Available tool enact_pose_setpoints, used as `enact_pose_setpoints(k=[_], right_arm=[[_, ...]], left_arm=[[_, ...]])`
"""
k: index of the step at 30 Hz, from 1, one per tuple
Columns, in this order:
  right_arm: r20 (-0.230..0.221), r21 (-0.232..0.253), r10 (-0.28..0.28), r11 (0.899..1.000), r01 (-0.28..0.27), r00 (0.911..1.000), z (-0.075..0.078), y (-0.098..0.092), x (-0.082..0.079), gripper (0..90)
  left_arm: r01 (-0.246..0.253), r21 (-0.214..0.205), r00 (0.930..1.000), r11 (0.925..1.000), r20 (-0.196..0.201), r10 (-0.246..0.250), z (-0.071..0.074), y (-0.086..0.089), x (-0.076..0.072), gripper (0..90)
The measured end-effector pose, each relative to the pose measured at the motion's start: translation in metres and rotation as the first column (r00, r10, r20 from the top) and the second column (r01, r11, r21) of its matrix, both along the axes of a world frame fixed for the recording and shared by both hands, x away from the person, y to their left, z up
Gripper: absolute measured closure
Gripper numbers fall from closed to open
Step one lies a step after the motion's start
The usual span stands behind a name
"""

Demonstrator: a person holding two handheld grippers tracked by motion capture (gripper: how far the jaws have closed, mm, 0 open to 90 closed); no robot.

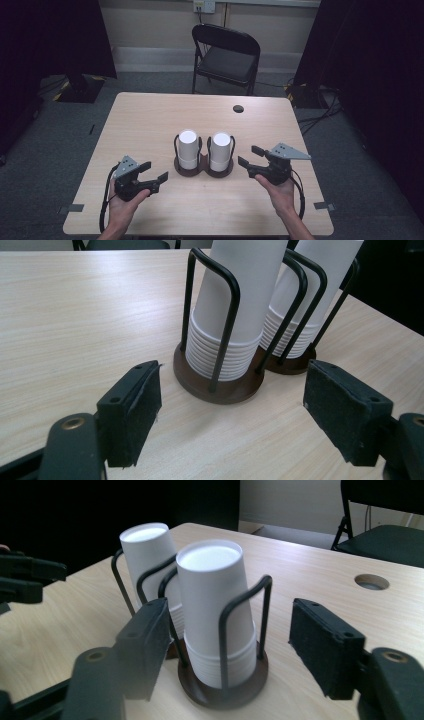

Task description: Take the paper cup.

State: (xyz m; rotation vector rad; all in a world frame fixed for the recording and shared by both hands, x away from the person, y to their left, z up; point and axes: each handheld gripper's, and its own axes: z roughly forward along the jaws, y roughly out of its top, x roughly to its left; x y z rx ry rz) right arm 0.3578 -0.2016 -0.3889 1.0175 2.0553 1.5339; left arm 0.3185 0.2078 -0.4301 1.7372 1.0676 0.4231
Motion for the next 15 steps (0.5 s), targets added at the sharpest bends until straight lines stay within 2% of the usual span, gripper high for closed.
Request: enact_pose_setpoints(k=[3,9,15], right_arm=[[0.004,0.006,0.016,1.0,-0.016,0.9999,0.006,0.005,0.006,28.6],[0.017,0.012,0.059,0.998,-0.059,0.9981,0.015,0.019,0.023,30.3],[0.029,0.003,0.067,0.998,-0.067,0.9974,0.018,0.033,0.036,29.0]], left_arm=[[0.001,0.003,1.0,1.0,-0.001,-0.001,0.0,0.0,0.0,23.0],[-0.002,0.001,1.0,1.0,-0.002,0.002,-0.001,0.001,0.001,23.2],[0.001,-0.002,1.0,1.0,-0.002,-0.001,-0.001,0.001,0.0,23.5]])
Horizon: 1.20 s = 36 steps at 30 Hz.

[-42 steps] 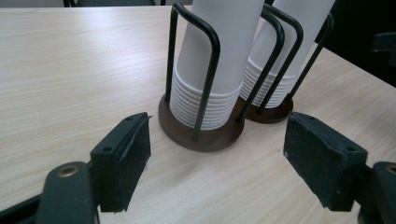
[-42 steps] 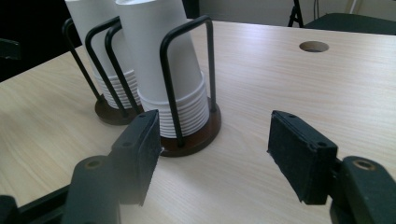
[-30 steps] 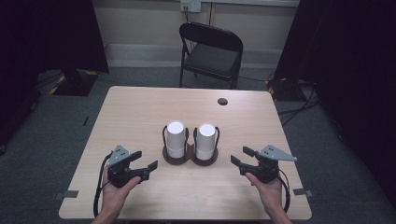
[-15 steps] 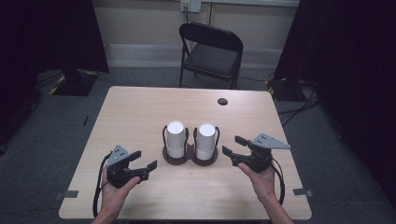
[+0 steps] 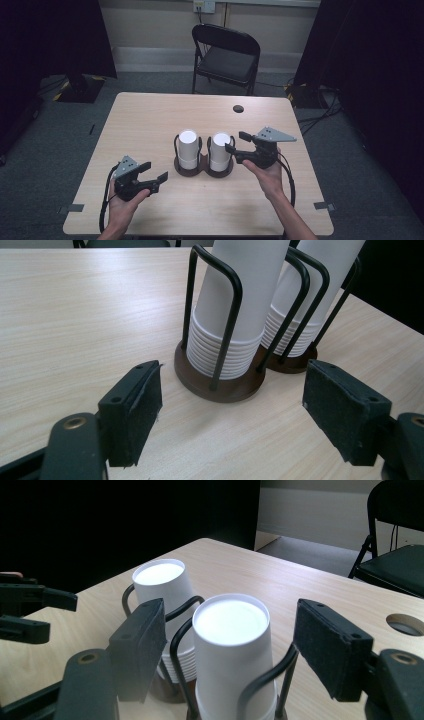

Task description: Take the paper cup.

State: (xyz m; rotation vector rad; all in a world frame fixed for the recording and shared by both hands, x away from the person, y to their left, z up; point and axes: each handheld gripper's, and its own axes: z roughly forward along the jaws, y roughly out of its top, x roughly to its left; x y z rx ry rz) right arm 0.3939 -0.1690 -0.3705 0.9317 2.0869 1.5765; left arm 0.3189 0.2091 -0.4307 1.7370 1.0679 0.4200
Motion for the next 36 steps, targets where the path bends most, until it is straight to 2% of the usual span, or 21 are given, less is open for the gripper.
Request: enact_pose_setpoints(k=[6,12,18,27,36], right_arm=[[-0.015,-0.013,0.016,1.0,-0.017,0.9998,-0.007,0.011,0.017,28.2],[-0.027,0.004,0.031,1.0,-0.031,0.9991,-0.015,0.023,0.028,28.1],[-0.029,0.011,0.018,1.0,-0.017,0.9994,-0.022,0.034,0.032,26.8],[-0.045,-0.038,0.015,0.999,-0.017,0.9989,-0.029,0.039,0.038,28.0],[-0.032,-0.055,0.021,0.998,-0.023,0.9993,-0.03,0.042,0.035,28.7]], left_arm=[[-0.004,-0.001,1.0,1.0,-0.005,0.004,0.0,0.0,0.001,23.6],[-0.007,0.0,1.0,1.0,-0.006,0.007,-0.001,0.0,0.001,23.6],[-0.007,-0.001,1.0,1.0,-0.003,0.007,-0.001,0.002,0.0,23.7],[-0.008,-0.004,1.0,1.0,-0.007,0.007,-0.001,0.002,0.001,23.7],[-0.014,-0.007,0.9999,0.9999,-0.006,0.014,-0.001,0.003,0.001,23.7]])
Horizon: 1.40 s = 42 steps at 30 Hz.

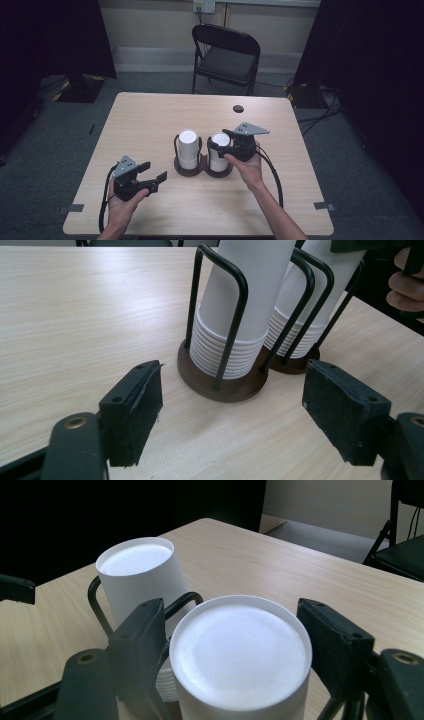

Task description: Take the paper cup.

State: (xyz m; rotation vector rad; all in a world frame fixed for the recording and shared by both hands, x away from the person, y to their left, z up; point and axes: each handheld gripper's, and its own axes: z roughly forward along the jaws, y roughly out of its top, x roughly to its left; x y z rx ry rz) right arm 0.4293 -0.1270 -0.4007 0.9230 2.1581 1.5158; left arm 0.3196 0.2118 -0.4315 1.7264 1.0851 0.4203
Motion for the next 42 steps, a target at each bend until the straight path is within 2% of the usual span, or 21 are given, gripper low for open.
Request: enact_pose_setpoints(k=[4,6,10,14,20,26,35,42], right_arm=[[-0.013,0.004,-0.001,1.0,0.001,0.9999,-0.0013,-0.0019,0.0008,28.5],[-0.008,-0.01,-0.001,1.0,0.0,1.0,-0.002,-0.0011,0.0008,27.8],[-0.013,-0.02,0.004,1.0,-0.004,0.9999,-0.0035,-0.0005,0.0022,27.5],[-0.031,-0.033,0.002,0.999,-0.003,0.9995,-0.0065,0.0001,0.004,27.7],[-0.031,-0.043,0.0,0.999,-0.001,0.9995,-0.0075,0.0011,0.0055,32.2],[-0.03,-0.048,-0.001,0.999,-0.001,0.9995,-0.0071,0.0009,0.0062,33.1],[-0.011,-0.026,-0.01,1.0,0.01,0.9999,-0.0012,0.0,0.0055,33.2],[-0.012,-0.009,-0.016,1.0,0.015,0.9998,0.0013,-0.0021,0.0054,33.4]], left_arm=[[0.0,-0.003,1.0,1.0,-0.002,0.0,-0.0005,-0.0001,0.0004,23.7],[0.006,0.0,1.0,1.0,-0.003,-0.006,-0.0003,-0.0002,0.0003,23.7],[0.01,-0.021,0.9999,0.9997,-0.013,-0.01,-0.0008,0.0008,0.0011,23.7],[0.005,-0.023,0.9999,0.9997,-0.011,-0.006,-0.0004,0.002,0.0012,23.8],[0.006,-0.021,0.9999,0.9998,-0.009,-0.006,-0.0003,0.0015,0.0011,23.8],[0.007,-0.016,0.9999,0.9999,-0.01,-0.007,-0.0007,0.002,0.0013,23.8],[0.012,-0.013,0.9999,0.9998,-0.009,-0.013,-0.0007,0.001,0.0013,24.0],[0.018,-0.006,0.9998,0.9998,-0.009,-0.018,-0.0006,-0.0007,0.0015,24.3]])
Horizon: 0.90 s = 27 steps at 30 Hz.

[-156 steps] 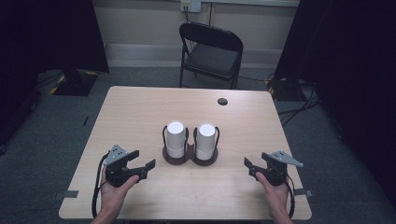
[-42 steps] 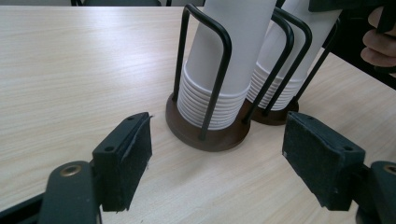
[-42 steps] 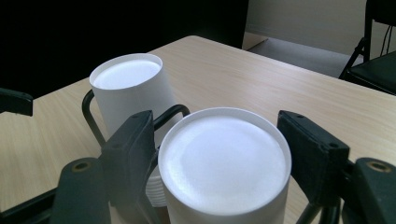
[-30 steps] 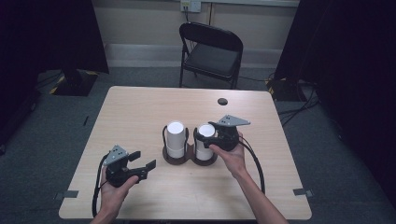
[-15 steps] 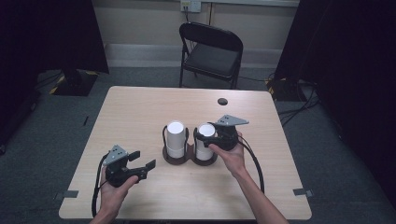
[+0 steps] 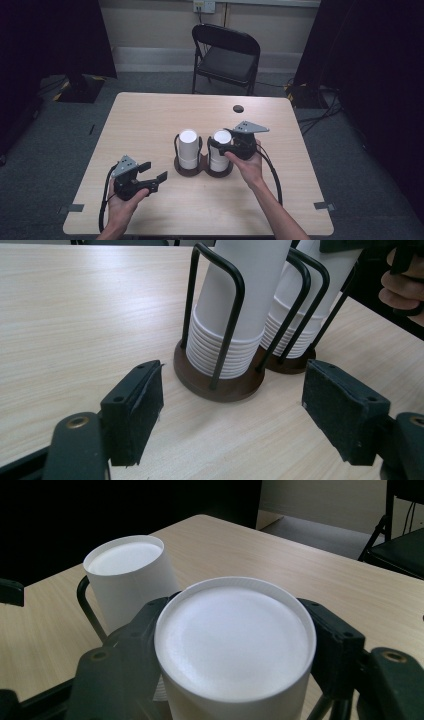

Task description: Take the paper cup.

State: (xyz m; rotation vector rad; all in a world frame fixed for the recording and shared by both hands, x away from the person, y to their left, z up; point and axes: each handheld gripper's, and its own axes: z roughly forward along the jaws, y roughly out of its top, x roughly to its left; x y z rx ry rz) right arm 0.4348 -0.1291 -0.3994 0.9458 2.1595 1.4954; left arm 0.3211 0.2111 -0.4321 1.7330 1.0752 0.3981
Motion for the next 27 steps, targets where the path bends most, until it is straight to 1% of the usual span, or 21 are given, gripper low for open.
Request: enact_pose_setpoints(k=[7,14,18,27], right_arm=[[0.001,-0.006,0.001,1.0,-0.001,1.0,0.005,-0.001,0.0,33.5],[0.015,0.012,0.001,1.0,-0.001,0.9999,0.013,-0.002,-0.001,33.5],[0.025,0.015,0.007,1.0,-0.007,0.9997,0.016,-0.002,-0.003,33.6],[0.04,0.021,-0.003,1.0,0.002,0.9992,0.025,-0.004,-0.005,33.6]], left_arm=[[0.0,-0.001,1.0,1.0,-0.001,0.0,0.0,-0.001,0.0,24.4],[0.0,0.004,1.0,1.0,-0.001,0.0,0.0,-0.001,0.0,24.4],[0.001,0.003,1.0,1.0,0.0,-0.001,0.0,0.0,0.0,24.4],[0.0,0.003,1.0,1.0,0.001,0.0,0.0,0.0,0.0,24.4]])
